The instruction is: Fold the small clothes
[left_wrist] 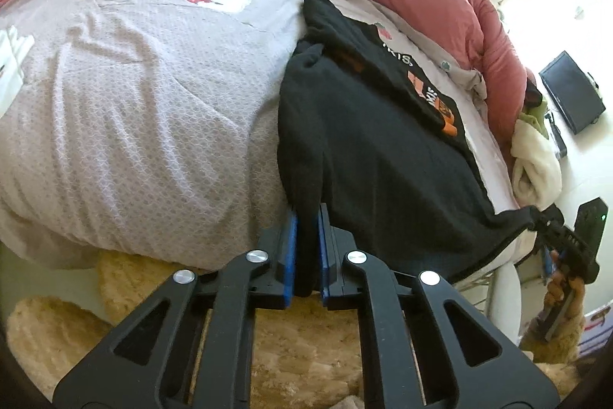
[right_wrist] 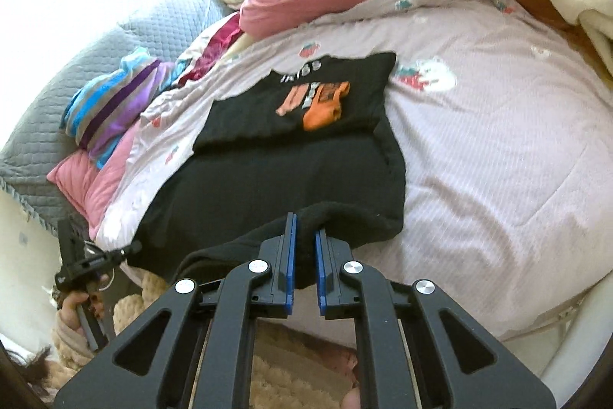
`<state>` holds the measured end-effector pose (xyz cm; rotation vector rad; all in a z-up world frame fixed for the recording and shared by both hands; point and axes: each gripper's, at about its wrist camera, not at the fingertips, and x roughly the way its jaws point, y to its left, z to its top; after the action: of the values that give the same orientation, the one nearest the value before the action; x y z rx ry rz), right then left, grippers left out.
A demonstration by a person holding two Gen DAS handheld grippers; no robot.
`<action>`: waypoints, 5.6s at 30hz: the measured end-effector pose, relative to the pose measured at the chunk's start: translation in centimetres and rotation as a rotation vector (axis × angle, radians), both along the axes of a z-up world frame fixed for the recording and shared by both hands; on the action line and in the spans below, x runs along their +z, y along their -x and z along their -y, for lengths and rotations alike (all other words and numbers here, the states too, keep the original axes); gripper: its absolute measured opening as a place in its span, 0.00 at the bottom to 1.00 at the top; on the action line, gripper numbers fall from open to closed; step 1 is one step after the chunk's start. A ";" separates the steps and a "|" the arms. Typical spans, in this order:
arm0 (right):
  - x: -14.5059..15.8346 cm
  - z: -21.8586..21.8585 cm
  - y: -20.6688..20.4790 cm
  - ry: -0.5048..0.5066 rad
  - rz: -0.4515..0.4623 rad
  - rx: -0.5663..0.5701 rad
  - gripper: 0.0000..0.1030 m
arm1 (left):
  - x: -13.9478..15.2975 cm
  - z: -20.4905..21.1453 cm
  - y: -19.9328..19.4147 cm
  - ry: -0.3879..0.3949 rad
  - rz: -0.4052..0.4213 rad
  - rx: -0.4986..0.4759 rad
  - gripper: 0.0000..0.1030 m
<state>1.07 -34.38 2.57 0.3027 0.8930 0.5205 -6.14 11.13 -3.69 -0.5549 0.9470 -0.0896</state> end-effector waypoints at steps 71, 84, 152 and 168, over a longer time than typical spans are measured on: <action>-1.2 1.3 -17.9 0.031 0.099 -0.244 0.38 | 6.7 -3.6 -21.9 -0.105 0.078 0.113 0.21; -1.9 -2.4 -14.5 0.216 0.152 -0.077 0.13 | 4.3 3.4 -18.6 -0.340 0.048 -0.072 0.21; -5.8 -1.9 -26.6 0.148 0.009 -0.222 0.07 | 1.8 -1.1 -30.2 -0.321 0.040 0.004 0.04; -7.1 -2.8 -29.0 0.236 0.017 -0.262 0.07 | 0.4 -1.0 -32.7 -0.387 0.037 0.022 0.04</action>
<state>30.05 -31.62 -4.56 0.1953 0.8736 0.1727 26.57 12.17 -3.25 -0.2054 0.8936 0.1017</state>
